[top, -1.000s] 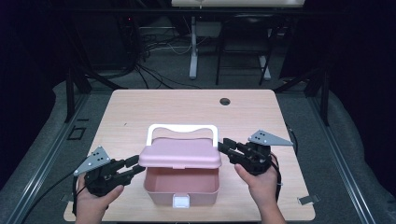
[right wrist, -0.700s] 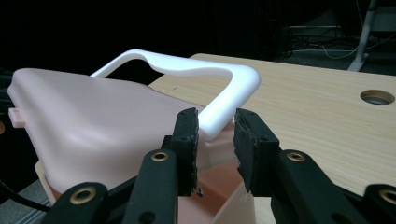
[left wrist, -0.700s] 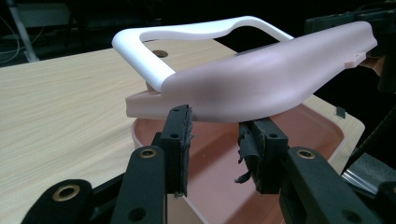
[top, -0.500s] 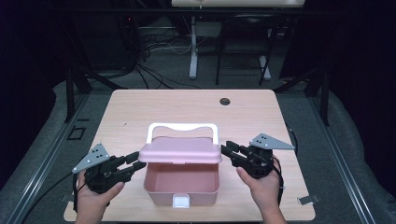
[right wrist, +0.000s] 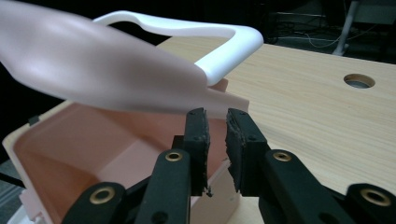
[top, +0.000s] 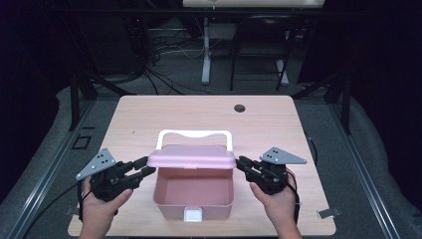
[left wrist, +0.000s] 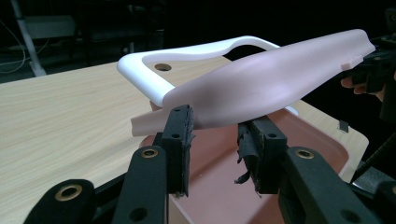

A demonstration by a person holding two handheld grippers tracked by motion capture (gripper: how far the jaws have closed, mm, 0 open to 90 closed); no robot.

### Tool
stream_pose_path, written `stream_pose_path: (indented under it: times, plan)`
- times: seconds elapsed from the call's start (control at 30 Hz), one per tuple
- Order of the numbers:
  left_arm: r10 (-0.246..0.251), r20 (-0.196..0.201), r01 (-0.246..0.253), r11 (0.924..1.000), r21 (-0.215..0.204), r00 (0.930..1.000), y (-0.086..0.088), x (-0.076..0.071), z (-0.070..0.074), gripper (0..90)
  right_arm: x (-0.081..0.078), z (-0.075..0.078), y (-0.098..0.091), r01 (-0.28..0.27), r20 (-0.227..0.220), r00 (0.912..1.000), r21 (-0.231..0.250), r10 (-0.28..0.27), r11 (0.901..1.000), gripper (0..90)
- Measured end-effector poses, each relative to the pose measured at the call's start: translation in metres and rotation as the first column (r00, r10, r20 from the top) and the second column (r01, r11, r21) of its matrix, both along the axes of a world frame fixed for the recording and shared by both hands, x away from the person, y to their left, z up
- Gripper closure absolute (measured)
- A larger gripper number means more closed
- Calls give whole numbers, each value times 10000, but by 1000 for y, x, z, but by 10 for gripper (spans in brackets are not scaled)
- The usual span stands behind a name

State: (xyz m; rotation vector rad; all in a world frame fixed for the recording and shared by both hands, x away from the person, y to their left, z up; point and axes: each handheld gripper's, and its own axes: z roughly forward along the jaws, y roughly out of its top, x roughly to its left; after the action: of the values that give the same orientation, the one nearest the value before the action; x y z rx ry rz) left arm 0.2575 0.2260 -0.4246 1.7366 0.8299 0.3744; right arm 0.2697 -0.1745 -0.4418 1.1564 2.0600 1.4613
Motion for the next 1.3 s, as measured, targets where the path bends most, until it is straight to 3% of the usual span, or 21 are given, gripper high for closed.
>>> stream_pose_path:
  times: [0.43, 0.57, 0.8, 1.3]
  plan:
    - [85, -10, -85, 9999, -79, 10000, -2, 3, 2, 645, -2, -3, 6, 14, 51, 10000, -231, -13, 9997, 758]
    - [59, 1, -59, 10000, -38, 10000, -1, 3, 2, 644, -1, -4, 13, 206, 301, 9993, -130, -202, 9997, 727]
    - [118, -27, -119, 9999, -81, 9999, 2, 3, 2, 634, -5, -4, 23, 796, 1188, 9901, -340, -751, 9962, 761]
    - [403, -315, -400, 9992, 97, 9987, 7, 8, -17, 612, 0, -1, 28, 1183, 1262, 9854, -271, -1140, 9926, 766]
